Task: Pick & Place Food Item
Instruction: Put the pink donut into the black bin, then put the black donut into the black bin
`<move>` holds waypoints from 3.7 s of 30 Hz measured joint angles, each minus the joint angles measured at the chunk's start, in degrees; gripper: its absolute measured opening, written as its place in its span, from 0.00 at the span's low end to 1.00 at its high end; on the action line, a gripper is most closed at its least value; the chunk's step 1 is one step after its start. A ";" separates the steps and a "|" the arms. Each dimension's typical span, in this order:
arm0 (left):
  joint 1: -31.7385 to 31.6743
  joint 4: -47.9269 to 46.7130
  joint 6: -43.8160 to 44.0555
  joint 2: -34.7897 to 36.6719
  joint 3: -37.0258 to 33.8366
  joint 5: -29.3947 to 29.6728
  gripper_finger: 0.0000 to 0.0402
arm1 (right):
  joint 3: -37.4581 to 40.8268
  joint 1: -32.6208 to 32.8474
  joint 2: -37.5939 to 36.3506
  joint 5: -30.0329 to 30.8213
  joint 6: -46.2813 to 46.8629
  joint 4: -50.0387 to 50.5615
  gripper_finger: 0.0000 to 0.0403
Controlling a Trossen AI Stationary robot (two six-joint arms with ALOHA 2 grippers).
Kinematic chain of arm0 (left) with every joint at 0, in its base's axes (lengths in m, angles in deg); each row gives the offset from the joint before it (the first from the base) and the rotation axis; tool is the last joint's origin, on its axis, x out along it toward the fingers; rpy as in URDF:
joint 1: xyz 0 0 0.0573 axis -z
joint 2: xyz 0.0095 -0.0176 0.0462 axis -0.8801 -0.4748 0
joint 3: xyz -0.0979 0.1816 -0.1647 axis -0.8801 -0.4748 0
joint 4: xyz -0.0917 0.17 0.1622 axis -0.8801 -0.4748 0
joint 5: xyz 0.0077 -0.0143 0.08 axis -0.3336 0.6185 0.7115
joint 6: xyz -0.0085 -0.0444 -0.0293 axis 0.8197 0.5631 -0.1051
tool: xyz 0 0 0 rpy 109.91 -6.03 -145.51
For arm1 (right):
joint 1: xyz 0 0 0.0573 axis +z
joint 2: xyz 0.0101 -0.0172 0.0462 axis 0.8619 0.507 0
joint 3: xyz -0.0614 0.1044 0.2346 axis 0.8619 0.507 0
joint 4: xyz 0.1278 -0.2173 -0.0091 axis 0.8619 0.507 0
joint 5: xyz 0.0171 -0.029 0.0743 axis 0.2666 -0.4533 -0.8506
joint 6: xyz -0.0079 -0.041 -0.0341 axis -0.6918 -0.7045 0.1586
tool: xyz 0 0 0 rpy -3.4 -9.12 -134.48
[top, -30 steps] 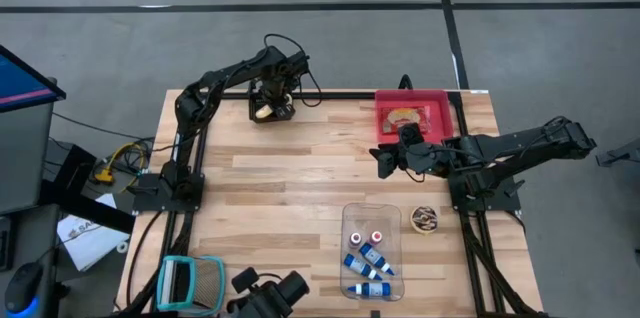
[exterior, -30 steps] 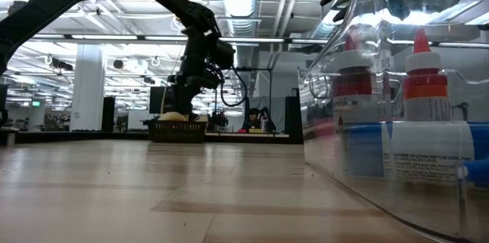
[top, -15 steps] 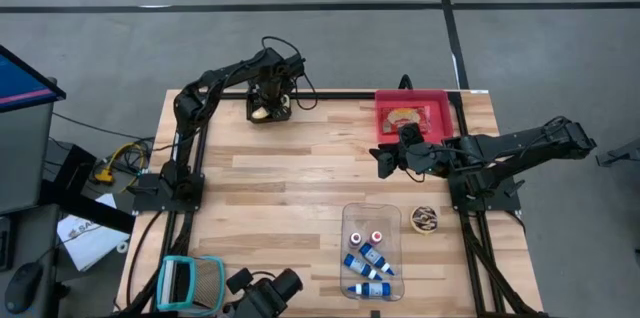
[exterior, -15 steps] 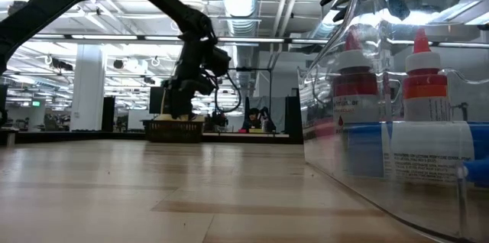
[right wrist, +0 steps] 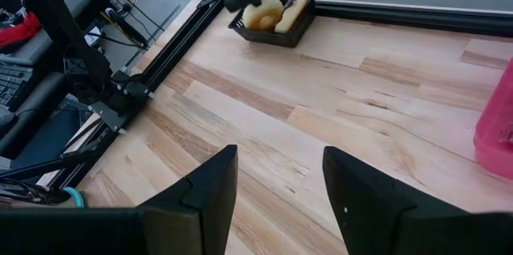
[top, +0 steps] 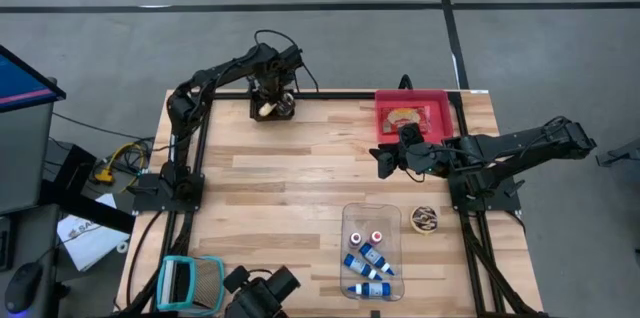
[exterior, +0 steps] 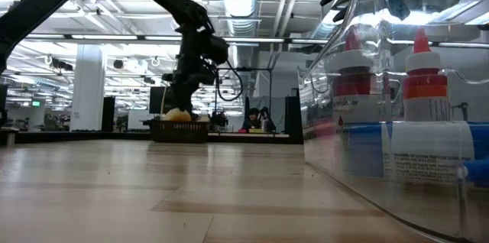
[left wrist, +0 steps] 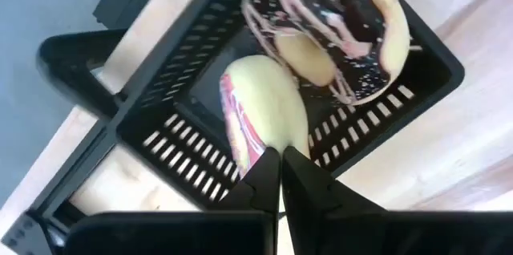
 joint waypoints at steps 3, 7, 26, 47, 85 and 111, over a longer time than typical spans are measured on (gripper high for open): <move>-0.87 0.22 3.23 0.97 0.00 -0.27 0.00 | 0.00 0.00 0.00 0.00 -0.05 0.02 0.44; -2.24 2.20 8.17 2.00 0.02 -3.50 0.00 | 0.00 0.00 0.01 0.17 -0.05 0.02 0.44; -2.76 6.22 15.54 1.20 -0.33 -4.20 0.00 | 0.00 1.18 0.02 0.19 -0.05 1.08 0.44; -1.98 10.10 13.68 2.81 -0.31 -8.58 0.34 | 0.00 2.69 0.02 1.22 0.63 1.80 0.44; 29.69 8.12 7.82 15.85 -0.31 -13.53 0.39 | -0.02 13.52 -5.55 -3.61 28.21 30.06 0.44; 63.46 15.58 24.22 29.49 -0.31 8.95 0.43 | 2.38 19.91 15.59 -31.36 7.47 45.82 0.52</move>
